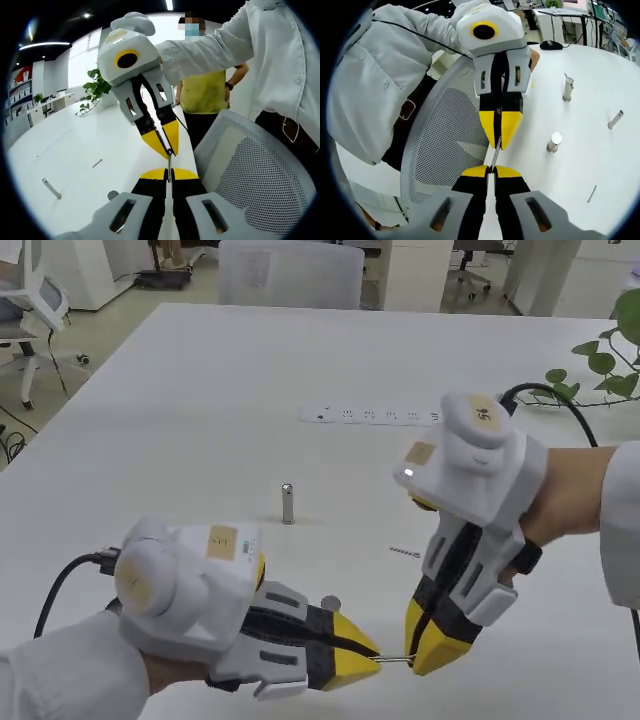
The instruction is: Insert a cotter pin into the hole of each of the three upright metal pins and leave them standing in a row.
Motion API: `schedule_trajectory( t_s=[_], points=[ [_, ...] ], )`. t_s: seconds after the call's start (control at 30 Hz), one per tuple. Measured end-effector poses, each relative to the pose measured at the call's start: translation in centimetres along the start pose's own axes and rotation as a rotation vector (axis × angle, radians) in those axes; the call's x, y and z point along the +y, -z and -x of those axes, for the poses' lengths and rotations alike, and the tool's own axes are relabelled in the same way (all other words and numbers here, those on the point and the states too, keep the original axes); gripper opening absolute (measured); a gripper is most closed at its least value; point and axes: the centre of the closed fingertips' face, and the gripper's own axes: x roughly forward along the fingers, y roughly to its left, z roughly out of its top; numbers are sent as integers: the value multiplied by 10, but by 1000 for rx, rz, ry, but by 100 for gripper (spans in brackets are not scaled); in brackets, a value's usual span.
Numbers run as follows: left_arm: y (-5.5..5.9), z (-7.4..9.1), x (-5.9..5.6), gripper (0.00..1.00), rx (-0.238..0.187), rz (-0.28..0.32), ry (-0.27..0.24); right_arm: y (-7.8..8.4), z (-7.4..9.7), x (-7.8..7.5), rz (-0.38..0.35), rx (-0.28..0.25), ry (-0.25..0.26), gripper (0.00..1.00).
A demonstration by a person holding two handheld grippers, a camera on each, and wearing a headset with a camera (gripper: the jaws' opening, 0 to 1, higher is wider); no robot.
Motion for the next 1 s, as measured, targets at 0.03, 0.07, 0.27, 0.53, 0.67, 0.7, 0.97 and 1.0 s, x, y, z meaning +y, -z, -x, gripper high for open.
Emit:
schedule_trajectory(
  t_s=[0.03,0.07,0.27,0.53,0.67,0.7,0.97,1.0],
  points=[
    [0,0,0,0,1,2,-1,-1,0,0,9,6,13,6],
    [1,0,0,0,3,4,-3,-1,0,0,18,12,24,6],
    [4,0,1,0,16,33,-8,-2,0,-4,68,41,84,5],
    [6,1,4,0,30,38,-29,0,2,-11,102,65,139,5],
    [6,1,7,0,34,41,-43,-1,3,-14,111,69,170,4],
    [6,1,7,0,35,45,-44,-1,3,-15,119,72,179,4],
    [7,2,11,0,45,58,-58,1,3,-22,177,102,275,4],
    [7,2,12,0,43,59,-63,1,3,-23,176,99,283,3]
  ],
)
